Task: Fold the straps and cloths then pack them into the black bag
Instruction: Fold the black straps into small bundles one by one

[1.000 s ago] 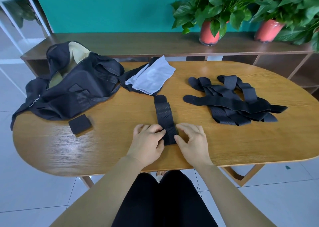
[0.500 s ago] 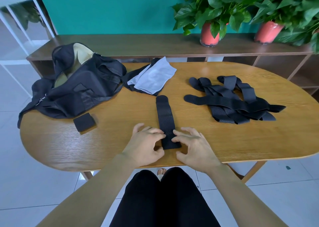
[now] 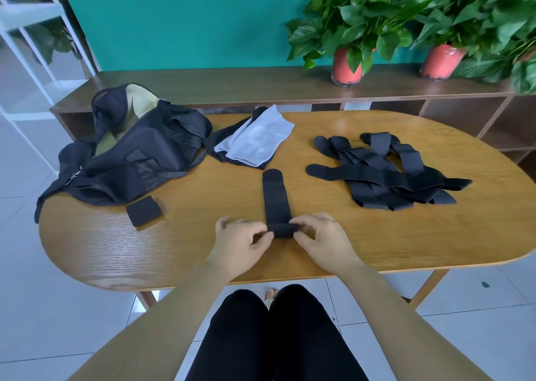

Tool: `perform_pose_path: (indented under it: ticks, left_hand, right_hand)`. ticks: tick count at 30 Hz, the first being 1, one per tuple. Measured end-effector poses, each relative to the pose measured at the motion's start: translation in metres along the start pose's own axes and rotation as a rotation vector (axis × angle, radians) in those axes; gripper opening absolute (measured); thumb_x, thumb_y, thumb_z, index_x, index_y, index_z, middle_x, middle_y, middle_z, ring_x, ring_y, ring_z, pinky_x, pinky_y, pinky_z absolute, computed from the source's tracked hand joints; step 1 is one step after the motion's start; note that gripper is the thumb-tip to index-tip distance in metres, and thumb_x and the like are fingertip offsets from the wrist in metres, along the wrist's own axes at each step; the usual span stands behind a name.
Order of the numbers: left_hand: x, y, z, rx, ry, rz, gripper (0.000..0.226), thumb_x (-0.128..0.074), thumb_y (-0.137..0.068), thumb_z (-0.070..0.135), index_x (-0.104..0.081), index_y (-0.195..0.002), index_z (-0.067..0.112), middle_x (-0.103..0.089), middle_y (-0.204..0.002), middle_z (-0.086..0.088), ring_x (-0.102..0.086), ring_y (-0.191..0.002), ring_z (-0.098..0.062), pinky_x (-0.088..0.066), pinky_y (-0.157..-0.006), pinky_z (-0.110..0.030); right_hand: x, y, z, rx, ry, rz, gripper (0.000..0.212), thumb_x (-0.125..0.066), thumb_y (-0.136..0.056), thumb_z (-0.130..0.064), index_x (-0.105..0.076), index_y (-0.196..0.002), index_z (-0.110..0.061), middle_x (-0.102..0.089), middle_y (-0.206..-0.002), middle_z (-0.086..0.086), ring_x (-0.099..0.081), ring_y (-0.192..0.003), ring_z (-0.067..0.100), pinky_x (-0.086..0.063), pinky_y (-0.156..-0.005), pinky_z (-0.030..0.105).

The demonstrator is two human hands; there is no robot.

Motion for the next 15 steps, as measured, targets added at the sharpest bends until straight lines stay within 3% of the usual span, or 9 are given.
perform_pose_path:
  ticks: [3,5,11,15]
  left_hand:
    - [-0.003,-0.002,-0.003,0.139,0.102,0.085,0.021,-0.055,-0.093,0.038,-0.058,-0.075,0.028,-0.062,-0.070,0.011,-0.056,-0.075,-0.007,-0.022,-0.085,-0.031]
    - [-0.006,-0.005,-0.003,0.212,0.110,0.122,0.029,-0.056,-0.092,0.037,-0.051,-0.065,0.027,-0.057,-0.063,0.011,-0.053,-0.069,-0.008,-0.019,-0.073,-0.030]
    - [-0.010,-0.016,0.001,0.267,-0.050,0.127,0.045,-0.054,-0.094,0.036,-0.036,-0.055,0.023,-0.046,-0.056,0.006,-0.051,-0.068,-0.017,-0.030,-0.080,-0.034]
    - [-0.010,-0.019,0.002,0.267,-0.092,0.138,0.027,-0.054,-0.093,0.039,-0.052,-0.069,0.026,-0.058,-0.075,0.009,-0.051,-0.085,-0.015,-0.026,-0.078,-0.034]
  right_hand:
    - [-0.004,-0.011,0.006,-0.134,-0.182,0.122,0.014,-0.061,-0.089,-0.020,-0.070,-0.101,-0.022,-0.069,-0.094,-0.007,-0.062,-0.094,0.009,-0.051,-0.083,0.030]
    - [-0.006,-0.016,0.006,-0.186,-0.187,0.189,0.011,-0.062,-0.090,-0.021,-0.071,-0.095,-0.020,-0.069,-0.088,-0.008,-0.064,-0.087,0.010,-0.053,-0.076,0.029]
    - [-0.011,-0.022,0.004,-0.233,-0.068,0.218,0.013,-0.058,-0.091,-0.023,-0.070,-0.095,-0.019,-0.068,-0.086,-0.005,-0.063,-0.080,0.014,-0.054,-0.071,0.032]
    - [-0.014,-0.024,0.006,-0.227,-0.027,0.220,0.017,-0.059,-0.091,-0.024,-0.069,-0.103,-0.020,-0.068,-0.093,-0.005,-0.061,-0.089,0.014,-0.053,-0.075,0.032]
Point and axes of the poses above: each hand's wrist, its own y-axis away from the middle knuckle, its own x-axis out of the back of the hand, z = x × y, the point moved 6 cm from there along -y, towards the middle knuckle
